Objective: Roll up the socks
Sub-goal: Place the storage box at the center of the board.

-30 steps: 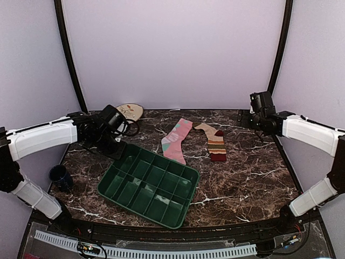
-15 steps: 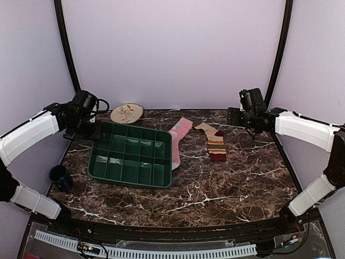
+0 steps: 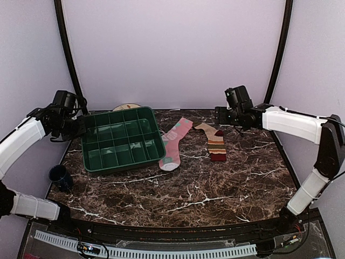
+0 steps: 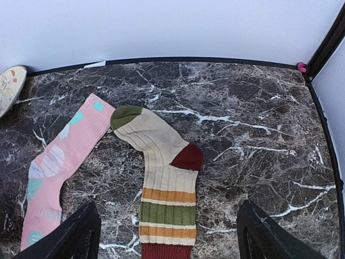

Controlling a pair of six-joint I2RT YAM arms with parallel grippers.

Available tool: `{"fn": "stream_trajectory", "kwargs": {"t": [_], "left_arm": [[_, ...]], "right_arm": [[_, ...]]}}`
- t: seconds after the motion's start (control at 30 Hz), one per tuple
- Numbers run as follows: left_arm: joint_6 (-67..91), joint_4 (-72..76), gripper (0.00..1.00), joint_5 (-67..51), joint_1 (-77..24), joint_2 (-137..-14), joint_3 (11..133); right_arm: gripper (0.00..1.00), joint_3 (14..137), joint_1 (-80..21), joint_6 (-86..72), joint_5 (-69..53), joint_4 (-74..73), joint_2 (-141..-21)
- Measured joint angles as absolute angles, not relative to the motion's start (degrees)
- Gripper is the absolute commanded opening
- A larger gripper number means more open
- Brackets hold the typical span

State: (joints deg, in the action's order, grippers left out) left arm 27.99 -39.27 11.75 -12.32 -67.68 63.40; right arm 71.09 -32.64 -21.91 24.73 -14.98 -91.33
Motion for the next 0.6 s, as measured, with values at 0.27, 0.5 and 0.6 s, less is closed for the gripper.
{"fn": "stream_trajectory", "kwargs": {"t": [0.27,0.5,0.6], "left_arm": [[39.16,-36.56,0.00,13.58,-10.33,-65.65,54.96],[49.71,-34.22,0.00,15.73,-9.39,-65.65,50.13],[53.49,-33.28,0.00,17.02,-8.84,-65.65,49.47]], "right_arm": [[0.84,74.98,-36.45,-21.04,24.10,-15.09,-97.67],[0.84,77.58,-39.77,-19.27,22.92,-15.27,-101.38],[0.84,78.11,-40.62,-18.15,21.63,-15.46,-102.13]]}}
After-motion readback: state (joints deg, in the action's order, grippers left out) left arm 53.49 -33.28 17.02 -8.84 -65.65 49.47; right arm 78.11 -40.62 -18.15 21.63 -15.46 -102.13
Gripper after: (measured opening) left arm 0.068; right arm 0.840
